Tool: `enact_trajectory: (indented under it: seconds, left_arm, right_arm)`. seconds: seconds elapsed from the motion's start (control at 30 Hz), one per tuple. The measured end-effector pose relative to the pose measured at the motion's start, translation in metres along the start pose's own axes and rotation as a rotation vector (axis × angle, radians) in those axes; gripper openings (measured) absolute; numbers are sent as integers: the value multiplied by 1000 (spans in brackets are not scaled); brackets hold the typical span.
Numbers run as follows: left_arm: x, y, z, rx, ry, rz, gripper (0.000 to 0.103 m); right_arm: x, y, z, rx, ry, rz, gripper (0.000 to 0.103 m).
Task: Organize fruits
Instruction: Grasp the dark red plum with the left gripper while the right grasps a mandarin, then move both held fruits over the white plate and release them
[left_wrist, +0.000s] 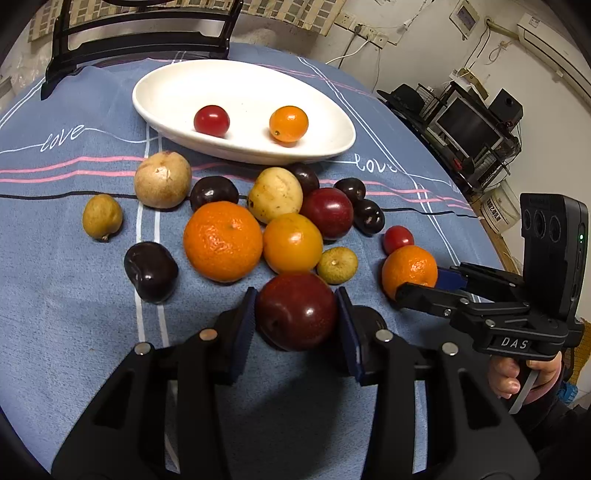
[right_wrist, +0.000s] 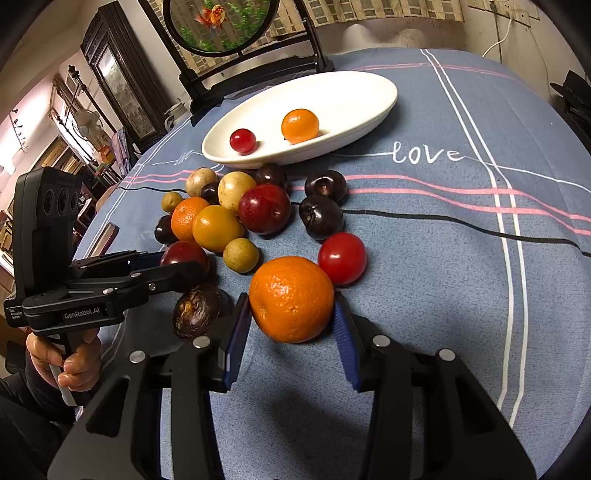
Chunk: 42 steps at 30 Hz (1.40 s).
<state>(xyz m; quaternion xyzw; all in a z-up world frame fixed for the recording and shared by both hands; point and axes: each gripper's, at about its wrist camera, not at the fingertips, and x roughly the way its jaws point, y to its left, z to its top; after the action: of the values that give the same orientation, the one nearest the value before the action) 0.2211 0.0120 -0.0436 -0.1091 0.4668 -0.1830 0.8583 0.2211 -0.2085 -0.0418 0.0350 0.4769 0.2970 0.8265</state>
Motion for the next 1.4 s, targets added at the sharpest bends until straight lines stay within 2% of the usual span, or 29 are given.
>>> enact_trajectory:
  seconds: [0.13, 0.33, 0.47, 0.6, 0.77, 0.93, 1.03, 1.13, 1.17, 1.2, 1.23, 1.27, 1.3, 1.4]
  left_arm:
    - [-7, -5, -1, 16, -23, 8, 43]
    - [-28, -9, -1, 33, -98, 9, 43]
    - [-39, -4, 5, 27, -138, 14, 43]
    - [-42, 7, 34, 16, -176, 51, 43]
    - [-36, 29, 88, -19, -231, 120, 43]
    - [-7, 58, 132, -52, -208, 212, 43]
    - [9, 75, 142, -94, -169, 227, 43]
    - [22, 81, 147, -96, -136, 239, 43]
    - [24, 81, 147, -95, -125, 244, 44]
    - [25, 80, 146, -95, -124, 250, 53]
    - [20, 78, 145, -90, -140, 253, 57]
    - [14, 75, 144, -82, -157, 260, 66]
    - [10, 73, 143, -78, -167, 275, 81]
    - [-14, 66, 137, -80, -236, 319, 93]
  right_arm:
    - [-4, 2, 0, -11, -23, 6, 44]
    - [-14, 12, 2, -72, -91, 29, 44]
    - [-18, 17, 12, -92, -129, 47, 44]
    - [-18, 22, 41, -104, -204, 24, 44]
    - [2, 3, 89, -47, -269, -33, 44]
    - [38, -20, 126, 4, -232, -93, 44]
    - [53, -27, 135, 8, -205, -104, 44]
    - [64, -31, 143, 6, -181, -105, 45]
    - [65, -30, 144, 8, -180, -107, 47]
    - [64, -29, 143, 11, -176, -114, 48]
    - [61, -30, 143, 14, -171, -120, 48]
    - [57, -29, 140, 15, -176, -113, 48]
    - [51, -27, 137, 18, -189, -101, 48]
    - [32, -22, 124, 9, -235, -99, 55]
